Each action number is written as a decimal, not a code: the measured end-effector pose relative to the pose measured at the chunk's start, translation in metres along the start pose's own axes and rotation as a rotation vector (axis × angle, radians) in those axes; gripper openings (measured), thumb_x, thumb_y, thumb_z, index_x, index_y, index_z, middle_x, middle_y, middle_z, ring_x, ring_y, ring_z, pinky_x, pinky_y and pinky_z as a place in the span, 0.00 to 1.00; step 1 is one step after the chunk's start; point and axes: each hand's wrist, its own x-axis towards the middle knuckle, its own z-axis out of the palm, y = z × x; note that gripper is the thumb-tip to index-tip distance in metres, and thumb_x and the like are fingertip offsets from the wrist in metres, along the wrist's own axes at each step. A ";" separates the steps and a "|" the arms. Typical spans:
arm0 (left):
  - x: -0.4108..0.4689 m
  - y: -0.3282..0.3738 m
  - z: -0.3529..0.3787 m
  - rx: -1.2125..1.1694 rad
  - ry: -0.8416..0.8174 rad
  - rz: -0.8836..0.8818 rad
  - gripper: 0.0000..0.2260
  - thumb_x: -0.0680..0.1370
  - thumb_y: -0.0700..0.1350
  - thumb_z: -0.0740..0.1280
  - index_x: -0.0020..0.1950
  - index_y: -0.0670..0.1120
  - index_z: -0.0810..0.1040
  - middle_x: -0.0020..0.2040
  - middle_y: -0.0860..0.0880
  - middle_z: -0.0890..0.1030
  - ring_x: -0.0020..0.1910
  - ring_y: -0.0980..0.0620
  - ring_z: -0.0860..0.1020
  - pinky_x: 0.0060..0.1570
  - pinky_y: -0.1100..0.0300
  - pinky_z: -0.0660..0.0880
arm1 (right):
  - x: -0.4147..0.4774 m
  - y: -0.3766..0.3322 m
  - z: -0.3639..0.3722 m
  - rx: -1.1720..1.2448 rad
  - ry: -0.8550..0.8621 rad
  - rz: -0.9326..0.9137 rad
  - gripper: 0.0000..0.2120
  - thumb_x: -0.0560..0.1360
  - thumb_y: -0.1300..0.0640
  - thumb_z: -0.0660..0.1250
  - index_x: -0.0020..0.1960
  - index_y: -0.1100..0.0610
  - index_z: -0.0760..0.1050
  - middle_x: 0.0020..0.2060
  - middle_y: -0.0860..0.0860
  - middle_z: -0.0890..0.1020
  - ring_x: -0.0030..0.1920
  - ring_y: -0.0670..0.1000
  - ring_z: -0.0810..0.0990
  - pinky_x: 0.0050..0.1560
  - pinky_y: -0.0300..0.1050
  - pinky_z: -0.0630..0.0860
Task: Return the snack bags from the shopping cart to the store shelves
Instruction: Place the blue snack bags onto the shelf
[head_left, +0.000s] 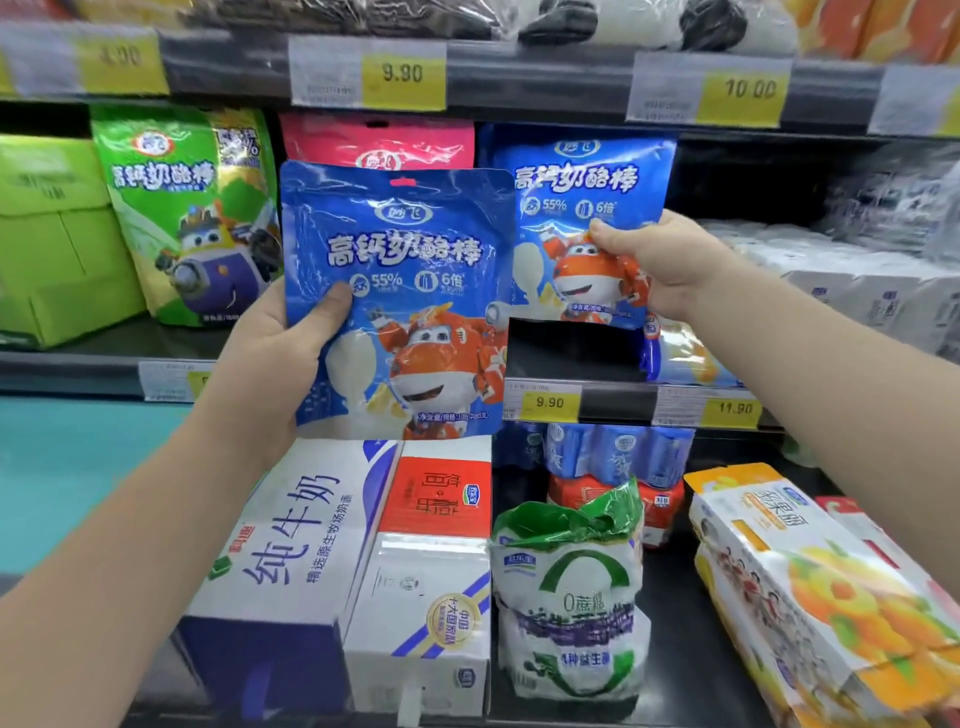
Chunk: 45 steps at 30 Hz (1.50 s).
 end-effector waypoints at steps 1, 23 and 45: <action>0.000 -0.001 0.001 0.005 -0.005 -0.002 0.08 0.81 0.50 0.66 0.59 0.55 0.78 0.54 0.49 0.86 0.51 0.45 0.85 0.53 0.40 0.80 | 0.006 0.003 0.002 -0.002 0.010 -0.010 0.17 0.76 0.62 0.74 0.64 0.60 0.78 0.55 0.55 0.86 0.53 0.56 0.87 0.49 0.54 0.85; -0.009 -0.009 0.009 0.036 -0.030 -0.018 0.09 0.75 0.54 0.67 0.55 0.57 0.79 0.52 0.50 0.86 0.49 0.46 0.85 0.50 0.42 0.80 | 0.021 0.002 -0.001 -0.590 0.021 -0.119 0.29 0.66 0.55 0.84 0.64 0.55 0.78 0.58 0.48 0.85 0.57 0.48 0.83 0.63 0.48 0.79; -0.014 -0.007 0.052 0.047 -0.113 -0.047 0.05 0.81 0.50 0.66 0.55 0.57 0.79 0.52 0.51 0.86 0.51 0.46 0.85 0.54 0.40 0.79 | -0.050 0.004 -0.027 -0.720 0.195 -0.188 0.31 0.72 0.47 0.77 0.68 0.57 0.68 0.61 0.52 0.77 0.60 0.50 0.78 0.57 0.47 0.78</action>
